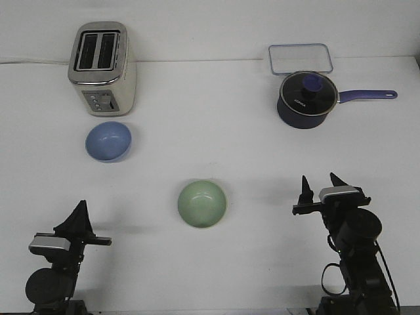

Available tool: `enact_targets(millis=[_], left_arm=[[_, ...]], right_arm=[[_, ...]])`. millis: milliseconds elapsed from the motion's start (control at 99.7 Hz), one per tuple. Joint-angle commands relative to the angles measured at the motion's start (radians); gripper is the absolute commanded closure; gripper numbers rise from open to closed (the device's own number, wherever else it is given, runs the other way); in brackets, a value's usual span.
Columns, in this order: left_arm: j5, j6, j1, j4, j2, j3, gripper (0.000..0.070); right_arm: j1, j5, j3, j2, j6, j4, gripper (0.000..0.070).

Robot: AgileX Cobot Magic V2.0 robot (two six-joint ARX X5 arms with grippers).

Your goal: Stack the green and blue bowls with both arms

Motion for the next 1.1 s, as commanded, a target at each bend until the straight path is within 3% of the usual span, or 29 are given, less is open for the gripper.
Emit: enact_targets(millis=[0,181,702,843,1093], left_arm=[[-0.007,-0.03,0.001,-0.003,0.001,0.03,0.0688],[-0.115,-0.078,0.001,-0.151,0.071,0.218,0.0688],[-0.117,-0.065,0.001,-0.673,0.827,0.988,0.0688],[-0.117,-0.065,0.001,-0.775,0.995,1.098,0.0688],[-0.117,-0.058,-0.002,-0.8,1.114,1.132,0.0684]], right_arm=[[0.0,-0.002,0.013,0.002,0.01,0.01,0.0207],[0.0,-0.002,0.013,0.003,0.01,0.01,0.0207],[0.0,-0.005,0.013,0.003,0.011,0.01,0.0207],[0.0,-0.005,0.013,0.003,0.011,0.01,0.0207],[0.0,-0.005,0.013,0.003,0.011,0.01,0.0207]])
